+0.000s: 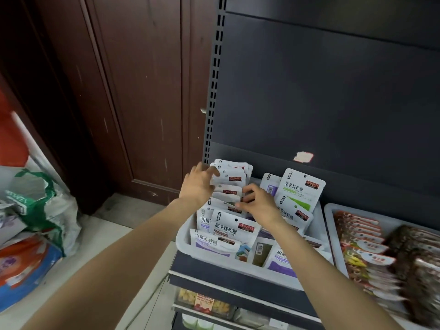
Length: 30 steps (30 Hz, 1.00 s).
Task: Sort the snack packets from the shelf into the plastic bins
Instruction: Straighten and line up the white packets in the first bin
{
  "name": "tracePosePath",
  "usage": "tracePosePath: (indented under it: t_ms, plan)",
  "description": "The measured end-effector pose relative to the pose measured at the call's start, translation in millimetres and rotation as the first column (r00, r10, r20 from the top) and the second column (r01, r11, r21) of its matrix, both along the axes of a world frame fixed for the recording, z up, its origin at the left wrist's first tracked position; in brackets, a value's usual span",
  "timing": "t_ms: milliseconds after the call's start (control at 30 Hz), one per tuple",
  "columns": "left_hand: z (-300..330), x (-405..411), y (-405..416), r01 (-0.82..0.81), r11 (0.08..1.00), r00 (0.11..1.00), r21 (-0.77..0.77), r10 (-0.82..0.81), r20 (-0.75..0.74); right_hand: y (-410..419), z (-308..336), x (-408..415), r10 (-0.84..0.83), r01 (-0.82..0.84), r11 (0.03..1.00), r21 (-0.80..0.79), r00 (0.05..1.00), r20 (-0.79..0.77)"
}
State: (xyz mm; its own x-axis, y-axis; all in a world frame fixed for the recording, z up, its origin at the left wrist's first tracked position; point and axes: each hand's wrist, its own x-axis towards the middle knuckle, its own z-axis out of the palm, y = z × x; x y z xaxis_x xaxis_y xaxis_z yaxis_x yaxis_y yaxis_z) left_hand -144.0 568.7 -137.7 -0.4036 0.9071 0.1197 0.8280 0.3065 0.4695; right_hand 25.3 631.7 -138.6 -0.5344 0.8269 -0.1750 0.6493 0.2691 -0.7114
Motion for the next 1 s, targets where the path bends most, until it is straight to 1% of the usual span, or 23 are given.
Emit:
tracePosePath:
  t_ms: [33, 67, 167, 233, 367, 467, 600, 667, 733, 800, 833, 867, 933, 967, 1000]
  plan:
    - [-0.1, 0.6, 0.0, 0.047, 0.999, 0.994, 0.000, -0.047, -0.099, 0.6, -0.5, 0.6, -0.018, 0.018, 1.000, -0.003, 1.000, -0.008]
    - [-1.0, 0.0, -2.2, 0.109, 0.994, 0.986, -0.005, -0.109, -0.128, 0.4, -0.2, 1.6, -0.027, 0.027, 1.000, -0.006, 1.000, -0.010]
    - [-7.2, -5.3, -13.8, 0.253, 0.962, 0.963, -0.107, -0.261, -0.066, -2.2, -2.4, 2.5, 0.012, -0.012, 1.000, -0.019, 1.000, 0.014]
    - [-12.8, -9.1, -21.2, 0.288, 0.939, 0.955, -0.187, -0.297, -0.024, -6.6, -5.8, 1.7, 0.059, -0.058, 0.998, -0.022, 0.998, 0.016]
    - [-22.1, -15.4, -31.8, 0.388, 0.878, 0.921, -0.279, -0.373, 0.107, -6.7, -7.4, -2.2, 0.087, -0.088, 0.996, 0.023, 0.994, 0.062]
    - [-23.5, -22.4, -39.2, 0.390, 0.886, 0.920, -0.251, -0.369, 0.128, -3.5, -4.9, -9.7, 0.035, -0.039, 0.999, 0.032, 0.995, 0.091]
    - [-21.5, -28.2, -46.0, 0.401, 0.888, 0.914, -0.224, -0.369, 0.172, -5.2, -8.7, -19.1, -0.024, 0.025, 1.000, -0.016, 0.998, 0.053]
    - [-20.6, -28.8, -48.2, 0.391, 0.897, 0.914, -0.205, -0.351, 0.205, -8.3, -13.2, -21.0, -0.030, 0.024, 0.998, 0.050, 0.994, 0.109]
    - [-18.3, -28.1, -47.6, 0.344, 0.923, 0.925, -0.173, -0.302, 0.229, -9.5, -15.0, -20.6, -0.078, 0.048, 0.982, 0.182, 0.984, 0.159]
    - [-17.5, -26.3, -44.4, 0.224, 0.965, 0.950, -0.137, -0.185, 0.251, -9.0, -10.0, -17.1, -0.150, 0.124, 0.955, 0.271, 0.986, 0.076]
    - [-18.2, -25.5, -41.5, 0.157, 0.981, 0.953, -0.111, -0.121, 0.278, -7.5, -6.3, -14.0, -0.176, 0.171, 0.948, 0.267, 0.984, -0.005]
    - [-19.0, -24.8, -38.2, 0.103, 0.990, 0.951, -0.097, -0.069, 0.301, -5.2, -2.8, -9.5, -0.197, 0.216, 0.953, 0.214, 0.975, -0.105]
    - [-20.6, -24.9, -31.1, 0.054, 0.994, 0.951, -0.091, -0.023, 0.309, -3.7, 4.4, -0.9, -0.251, 0.267, 0.964, 0.015, 0.924, -0.289]
    - [-20.5, -25.2, -28.3, 0.058, 0.994, 0.953, -0.092, -0.028, 0.302, -4.8, 7.0, 2.8, -0.280, 0.268, 0.960, -0.083, 0.898, -0.340]
    - [-19.9, -25.7, -26.3, 0.076, 0.993, 0.952, -0.093, -0.045, 0.303, -6.4, 8.5, 5.8, -0.299, 0.267, 0.954, -0.138, 0.888, -0.349]
